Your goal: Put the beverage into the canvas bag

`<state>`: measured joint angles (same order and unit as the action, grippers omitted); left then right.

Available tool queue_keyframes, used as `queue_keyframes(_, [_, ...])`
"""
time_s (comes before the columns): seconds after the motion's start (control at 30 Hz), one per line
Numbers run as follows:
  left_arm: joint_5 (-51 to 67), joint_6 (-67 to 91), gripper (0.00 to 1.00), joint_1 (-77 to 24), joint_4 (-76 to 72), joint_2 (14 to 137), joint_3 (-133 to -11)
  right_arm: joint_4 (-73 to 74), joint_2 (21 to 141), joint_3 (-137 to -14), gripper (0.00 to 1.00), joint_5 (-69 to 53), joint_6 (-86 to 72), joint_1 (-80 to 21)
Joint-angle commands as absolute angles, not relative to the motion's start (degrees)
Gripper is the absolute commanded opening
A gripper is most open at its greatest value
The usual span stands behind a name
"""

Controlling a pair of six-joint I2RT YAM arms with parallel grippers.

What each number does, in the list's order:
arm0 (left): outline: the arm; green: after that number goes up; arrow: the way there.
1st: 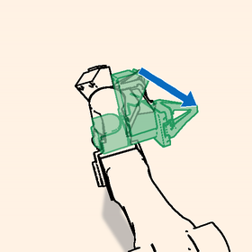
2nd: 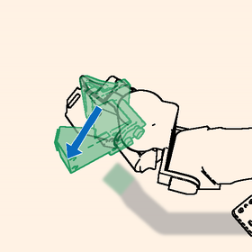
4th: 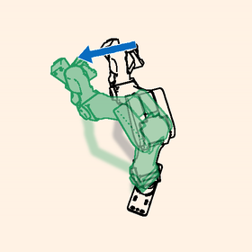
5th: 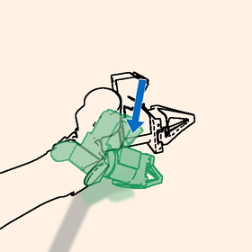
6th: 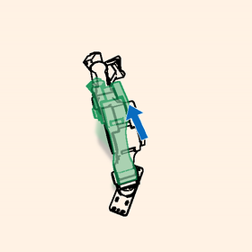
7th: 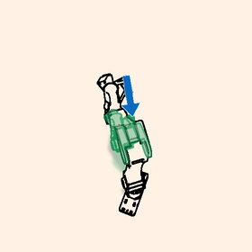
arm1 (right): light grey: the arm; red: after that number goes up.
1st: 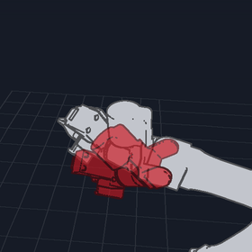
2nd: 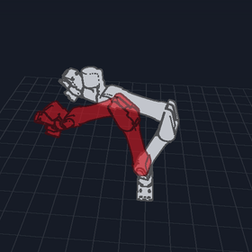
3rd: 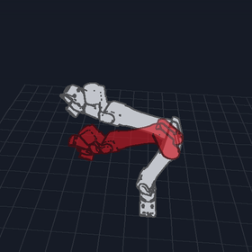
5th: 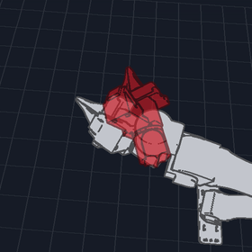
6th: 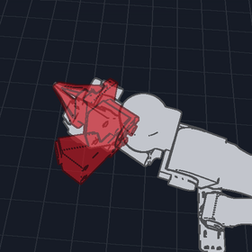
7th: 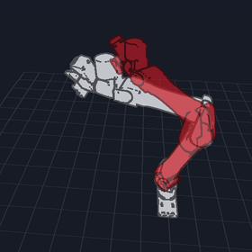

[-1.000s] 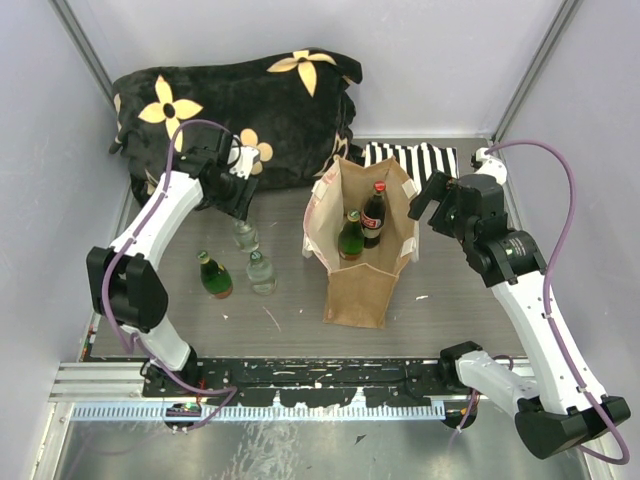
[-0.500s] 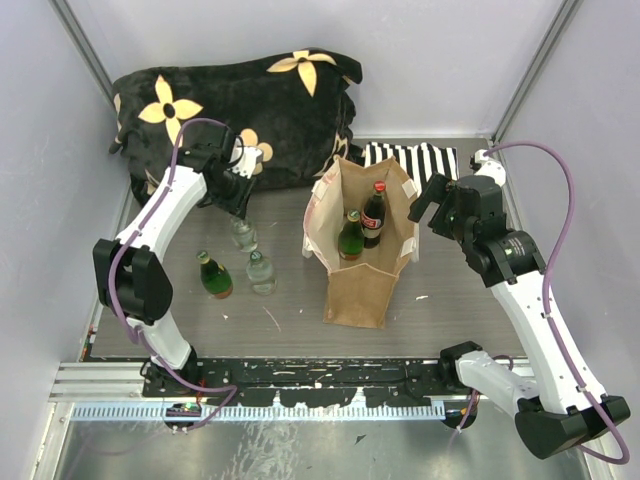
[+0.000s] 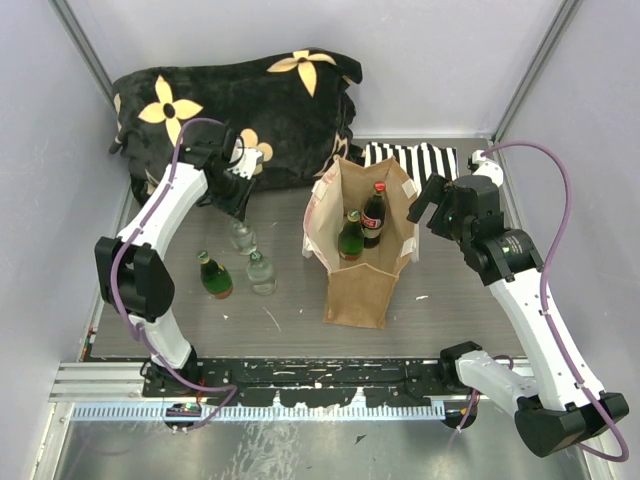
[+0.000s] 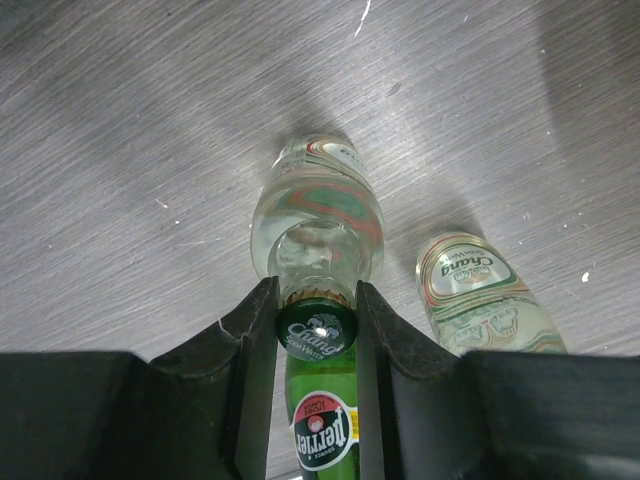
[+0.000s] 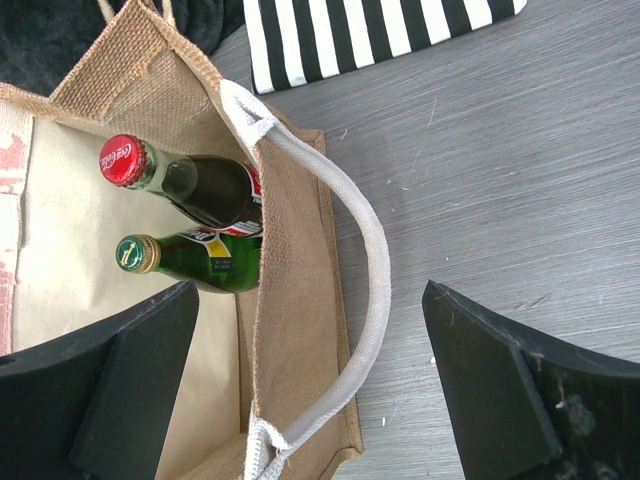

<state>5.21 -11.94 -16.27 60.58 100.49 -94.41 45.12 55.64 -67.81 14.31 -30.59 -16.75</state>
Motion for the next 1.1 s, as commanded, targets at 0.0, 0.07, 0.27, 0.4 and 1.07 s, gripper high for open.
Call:
queue_keyframes(0.0, [6.45, -12.39, 0.00, -16.09, 63.40, 101.17, -102.03, 43.29, 55.20, -67.79, 1.00, 15.03, -31.50, -16.69])
queue_keyframes(0.07, [6.74, -12.39, 0.00, -16.09, 64.42, 102.17, -106.53, 43.32, 55.20, -67.81, 1.00, 15.08, -31.61, -16.65])
queue_keyframes(0.27, [10.28, -11.96, 0.00, -16.40, 67.80, 105.43, -120.95, 43.19, 55.62, -67.67, 1.00, 14.64, -31.66, -16.67])
queue_keyframes(0.4, [12.65, -11.40, 0.00, -17.36, 68.15, 106.75, -127.17, 42.90, 55.70, -67.41, 1.00, 14.43, -31.80, -16.67])
queue_keyframes(1.07, [19.10, -10.73, 0.00, -27.05, 50.18, 103.29, -134.20, 42.74, 53.55, -64.76, 1.00, 14.07, -33.18, -16.67])
